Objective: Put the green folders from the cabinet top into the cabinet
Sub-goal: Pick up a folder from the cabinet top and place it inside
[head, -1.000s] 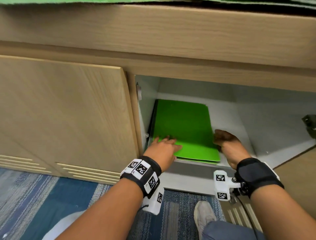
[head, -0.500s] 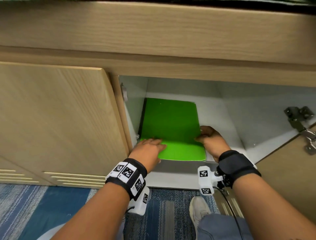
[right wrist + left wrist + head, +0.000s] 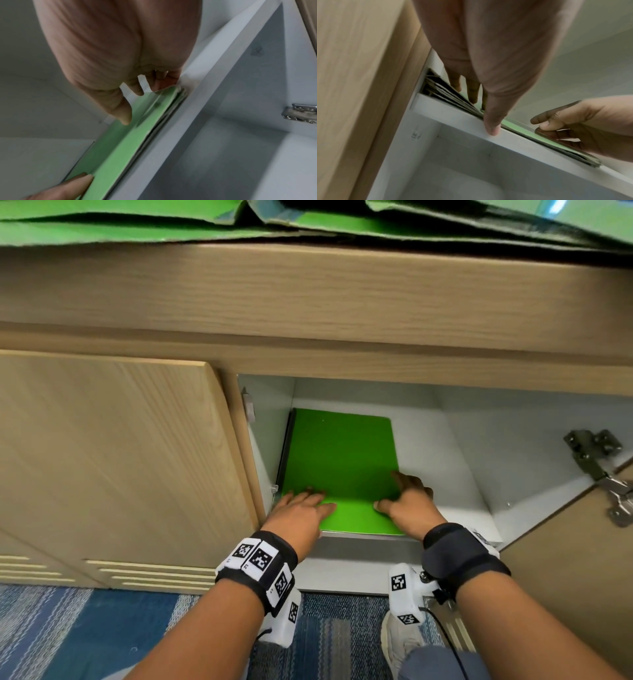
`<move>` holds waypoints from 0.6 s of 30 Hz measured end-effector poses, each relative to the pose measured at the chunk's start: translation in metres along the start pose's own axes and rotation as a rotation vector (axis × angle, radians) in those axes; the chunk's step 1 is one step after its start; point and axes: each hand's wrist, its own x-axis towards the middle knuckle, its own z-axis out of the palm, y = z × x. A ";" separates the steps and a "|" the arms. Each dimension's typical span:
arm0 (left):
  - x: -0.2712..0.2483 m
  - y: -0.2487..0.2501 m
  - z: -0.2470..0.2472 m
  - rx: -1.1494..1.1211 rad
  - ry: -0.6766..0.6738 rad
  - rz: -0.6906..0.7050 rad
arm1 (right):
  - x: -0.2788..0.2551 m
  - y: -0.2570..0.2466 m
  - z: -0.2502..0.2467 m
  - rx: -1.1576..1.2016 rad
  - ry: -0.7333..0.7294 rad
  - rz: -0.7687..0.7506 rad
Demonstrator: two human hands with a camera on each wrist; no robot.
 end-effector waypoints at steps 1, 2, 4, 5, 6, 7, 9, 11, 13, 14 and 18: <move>0.000 0.000 -0.001 -0.012 0.003 -0.002 | -0.001 0.000 -0.002 0.021 0.002 -0.002; -0.001 0.001 -0.002 -0.029 0.013 -0.003 | -0.003 -0.001 -0.005 0.038 0.016 -0.003; -0.004 0.005 -0.008 -0.066 0.061 -0.003 | -0.010 -0.007 -0.013 0.081 0.092 -0.056; -0.007 0.007 -0.014 -0.081 0.098 -0.001 | -0.016 -0.012 -0.018 0.117 0.140 -0.105; -0.010 0.009 -0.021 -0.100 0.136 0.004 | -0.022 -0.018 -0.023 0.154 0.181 -0.161; -0.014 0.011 -0.029 -0.122 0.172 0.009 | -0.028 -0.024 -0.029 0.196 0.210 -0.218; -0.025 0.015 -0.049 -0.150 0.228 0.027 | -0.044 -0.039 -0.042 0.272 0.230 -0.297; -0.039 0.020 -0.072 -0.148 0.276 0.049 | -0.063 -0.056 -0.059 0.301 0.238 -0.367; -0.055 0.024 -0.096 -0.148 0.336 0.059 | -0.087 -0.072 -0.077 0.307 0.251 -0.438; -0.063 0.027 -0.109 -0.142 0.370 0.069 | -0.101 -0.081 -0.088 0.310 0.255 -0.470; -0.092 0.039 -0.153 -0.108 0.440 0.120 | -0.149 -0.109 -0.121 0.300 0.259 -0.614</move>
